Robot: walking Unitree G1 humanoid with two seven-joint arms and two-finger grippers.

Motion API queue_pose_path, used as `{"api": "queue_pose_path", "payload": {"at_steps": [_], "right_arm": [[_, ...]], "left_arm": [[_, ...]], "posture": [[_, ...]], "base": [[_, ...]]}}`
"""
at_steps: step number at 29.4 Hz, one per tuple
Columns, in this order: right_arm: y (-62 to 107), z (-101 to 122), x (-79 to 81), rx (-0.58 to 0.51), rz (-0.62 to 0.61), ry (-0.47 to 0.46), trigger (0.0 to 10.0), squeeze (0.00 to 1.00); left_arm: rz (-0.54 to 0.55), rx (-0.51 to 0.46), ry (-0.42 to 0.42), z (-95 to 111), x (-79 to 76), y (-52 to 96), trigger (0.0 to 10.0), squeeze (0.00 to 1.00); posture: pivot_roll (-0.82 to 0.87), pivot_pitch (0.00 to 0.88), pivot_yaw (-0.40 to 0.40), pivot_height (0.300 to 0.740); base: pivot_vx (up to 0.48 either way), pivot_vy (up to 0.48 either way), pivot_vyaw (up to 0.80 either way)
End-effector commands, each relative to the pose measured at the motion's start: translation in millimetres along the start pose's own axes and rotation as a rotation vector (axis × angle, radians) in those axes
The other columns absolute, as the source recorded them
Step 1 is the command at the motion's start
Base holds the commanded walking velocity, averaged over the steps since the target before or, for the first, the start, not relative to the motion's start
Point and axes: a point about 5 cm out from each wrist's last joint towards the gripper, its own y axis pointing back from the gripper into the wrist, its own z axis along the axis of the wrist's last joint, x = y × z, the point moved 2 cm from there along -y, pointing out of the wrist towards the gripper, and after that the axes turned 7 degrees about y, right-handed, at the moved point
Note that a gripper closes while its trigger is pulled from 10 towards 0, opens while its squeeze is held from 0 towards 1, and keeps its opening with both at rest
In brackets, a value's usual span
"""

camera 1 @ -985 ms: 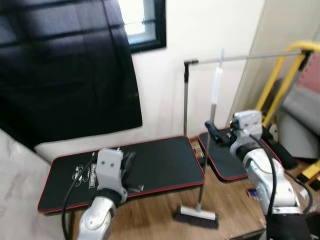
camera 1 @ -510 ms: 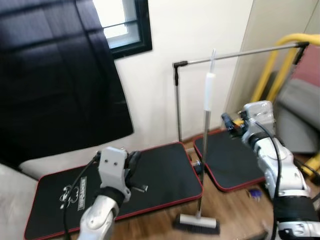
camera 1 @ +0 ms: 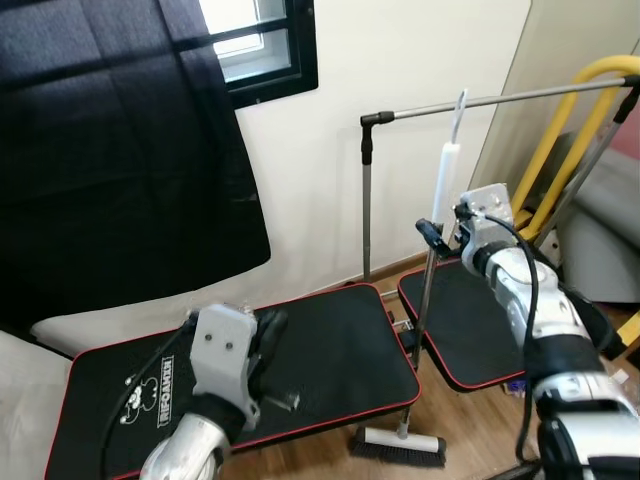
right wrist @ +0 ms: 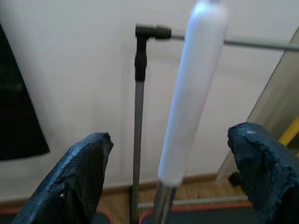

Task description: Sweep floor

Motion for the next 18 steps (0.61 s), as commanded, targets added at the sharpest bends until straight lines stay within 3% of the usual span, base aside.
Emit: {"api": "queue_pose_path", "payload": {"at_steps": [1, 4, 5, 6, 13, 18], "right_arm": [[-3.4, -1.8, 6.1, -0.001, 0.024, -0.025, 10.0, 0.00], [-7.3, 1.9, 10.1, -0.009, 0.039, -0.021, 10.0, 0.00], [-15.1, 11.5, 8.1, -0.026, 0.024, -0.013, 10.0, 0.00], [-15.1, 11.5, 8.1, -0.026, 0.024, -0.013, 10.0, 0.00], [-25.0, 41.9, -17.3, -0.088, -0.102, -0.053, 10.0, 0.00], [-28.9, 57.8, -22.9, -0.126, -0.135, -0.071, 10.0, 0.00]], "left_arm": [[-0.009, 0.009, 0.010, 5.0, -4.4, 7.0, 10.0, 0.00], [-0.008, 0.011, 0.018, 8.0, -7.0, 11.6, 10.0, 0.00], [-0.020, 0.022, 0.017, 14.9, -15.0, 23.8, 10.0, 0.00], [-0.020, 0.022, 0.017, 14.9, -15.0, 23.8, 10.0, 0.00], [-0.021, 0.021, 0.040, 24.7, -25.0, 42.9, 10.0, 0.00], [-0.019, 0.001, 0.052, 25.4, -30.3, 48.3, 10.0, 0.00]], "posture": [[-0.07, 0.175, 0.010, 0.740], [-0.06, 0.195, 0.012, 0.740], [-0.03, 0.248, 0.010, 0.740], [-0.03, 0.248, 0.010, 0.740], [0.01, 0.313, 0.014, 0.740], [0.03, 0.347, 0.018, 0.740]], "base": [[0.000, 0.000, 0.00], [0.000, 0.000, 0.00], [0.000, 0.000, 0.00], [0.000, 0.000, 0.00], [0.000, 0.000, 0.00], [0.000, 0.000, 0.00]]}}
